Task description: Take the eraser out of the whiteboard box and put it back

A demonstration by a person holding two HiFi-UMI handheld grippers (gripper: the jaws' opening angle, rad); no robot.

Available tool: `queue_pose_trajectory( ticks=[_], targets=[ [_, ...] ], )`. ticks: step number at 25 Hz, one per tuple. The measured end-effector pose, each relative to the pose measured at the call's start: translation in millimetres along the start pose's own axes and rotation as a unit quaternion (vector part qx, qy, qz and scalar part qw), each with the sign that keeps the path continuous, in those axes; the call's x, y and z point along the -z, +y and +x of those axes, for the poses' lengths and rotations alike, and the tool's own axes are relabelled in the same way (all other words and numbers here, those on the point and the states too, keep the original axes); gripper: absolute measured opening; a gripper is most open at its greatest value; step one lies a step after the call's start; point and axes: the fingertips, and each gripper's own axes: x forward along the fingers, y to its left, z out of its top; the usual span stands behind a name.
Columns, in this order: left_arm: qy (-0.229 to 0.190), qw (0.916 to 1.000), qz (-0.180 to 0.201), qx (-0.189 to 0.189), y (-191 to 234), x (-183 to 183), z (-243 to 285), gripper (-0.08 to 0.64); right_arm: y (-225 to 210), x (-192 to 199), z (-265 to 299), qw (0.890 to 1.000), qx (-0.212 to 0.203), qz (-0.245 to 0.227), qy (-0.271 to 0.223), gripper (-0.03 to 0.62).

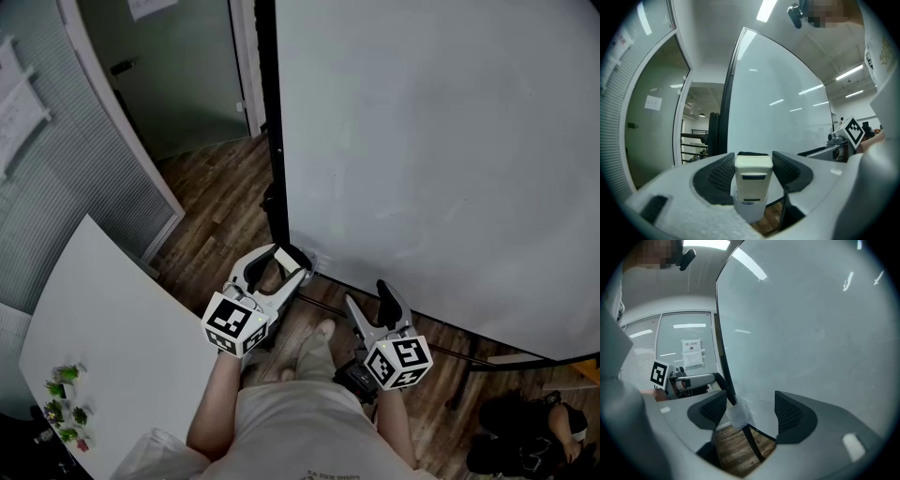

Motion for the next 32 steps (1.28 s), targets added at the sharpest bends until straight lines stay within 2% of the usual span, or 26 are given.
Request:
queue_pose_trajectory(
  ticks=[10,32],
  targets=[
    [0.008,1.0,-0.005,0.002,1,6,4,0.252,-8,0,0,1.0,0.007,0.001,0.003,0.322],
    [0.025,0.9996,-0.016,0.001,3,26,12,0.252,-1,4,2,1.0,-0.008,-0.006,0.012,0.319]
  ],
)
